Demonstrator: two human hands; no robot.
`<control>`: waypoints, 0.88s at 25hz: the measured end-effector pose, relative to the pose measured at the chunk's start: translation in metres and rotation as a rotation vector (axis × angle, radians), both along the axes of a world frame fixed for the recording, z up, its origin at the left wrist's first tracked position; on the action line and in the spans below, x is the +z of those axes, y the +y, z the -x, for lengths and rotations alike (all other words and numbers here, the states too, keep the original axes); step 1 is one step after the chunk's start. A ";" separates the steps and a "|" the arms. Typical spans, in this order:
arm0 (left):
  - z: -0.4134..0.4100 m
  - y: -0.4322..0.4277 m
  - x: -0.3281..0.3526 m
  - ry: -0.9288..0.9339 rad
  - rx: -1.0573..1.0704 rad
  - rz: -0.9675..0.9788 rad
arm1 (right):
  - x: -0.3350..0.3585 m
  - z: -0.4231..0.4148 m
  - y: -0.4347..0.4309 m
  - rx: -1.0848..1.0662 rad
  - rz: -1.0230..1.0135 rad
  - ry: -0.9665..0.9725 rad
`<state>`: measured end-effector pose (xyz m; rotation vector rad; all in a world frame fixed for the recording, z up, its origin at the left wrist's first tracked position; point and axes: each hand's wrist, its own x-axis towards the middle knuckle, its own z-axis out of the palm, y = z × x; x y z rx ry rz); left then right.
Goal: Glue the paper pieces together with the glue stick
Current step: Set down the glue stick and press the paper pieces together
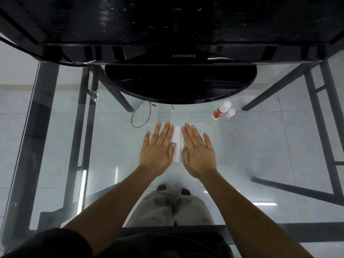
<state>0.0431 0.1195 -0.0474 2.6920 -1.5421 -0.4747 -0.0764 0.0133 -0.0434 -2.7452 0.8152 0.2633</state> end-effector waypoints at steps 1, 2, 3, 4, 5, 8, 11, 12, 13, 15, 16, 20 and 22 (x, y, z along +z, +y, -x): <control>-0.001 0.000 0.000 0.000 -0.005 -0.001 | 0.000 0.000 0.000 0.005 -0.002 -0.001; -0.002 0.000 0.001 0.005 -0.012 0.000 | 0.000 -0.001 0.000 0.009 -0.004 -0.004; -0.003 0.000 0.001 0.015 -0.023 0.005 | 0.000 0.000 0.000 0.009 -0.004 -0.009; -0.004 0.001 0.001 0.032 -0.034 0.011 | 0.000 0.000 0.000 0.004 -0.006 -0.014; -0.006 0.002 0.001 0.056 -0.045 0.018 | 0.000 0.000 0.000 -0.002 -0.008 -0.018; -0.023 0.007 0.006 0.119 -0.134 0.066 | 0.000 -0.001 0.001 -0.013 -0.003 -0.031; -0.049 0.004 0.007 0.001 -0.374 0.088 | 0.000 -0.002 0.001 -0.015 -0.008 -0.045; -0.057 0.001 0.007 -0.031 -0.436 0.072 | 0.000 -0.002 0.001 -0.015 -0.007 -0.049; -0.063 -0.001 0.008 -0.053 -0.482 0.047 | 0.000 -0.002 0.001 -0.014 -0.005 -0.051; -0.067 -0.003 0.007 -0.089 -0.536 0.007 | -0.001 -0.002 0.002 -0.018 0.003 -0.056; -0.068 -0.003 0.007 -0.114 -0.558 -0.004 | -0.001 -0.002 0.001 -0.022 0.003 -0.063; -0.068 -0.003 0.014 -0.173 -0.638 -0.042 | 0.000 -0.002 0.002 -0.026 -0.012 -0.068; -0.069 -0.001 0.017 -0.167 -0.682 -0.054 | 0.001 -0.002 0.002 -0.021 -0.004 -0.068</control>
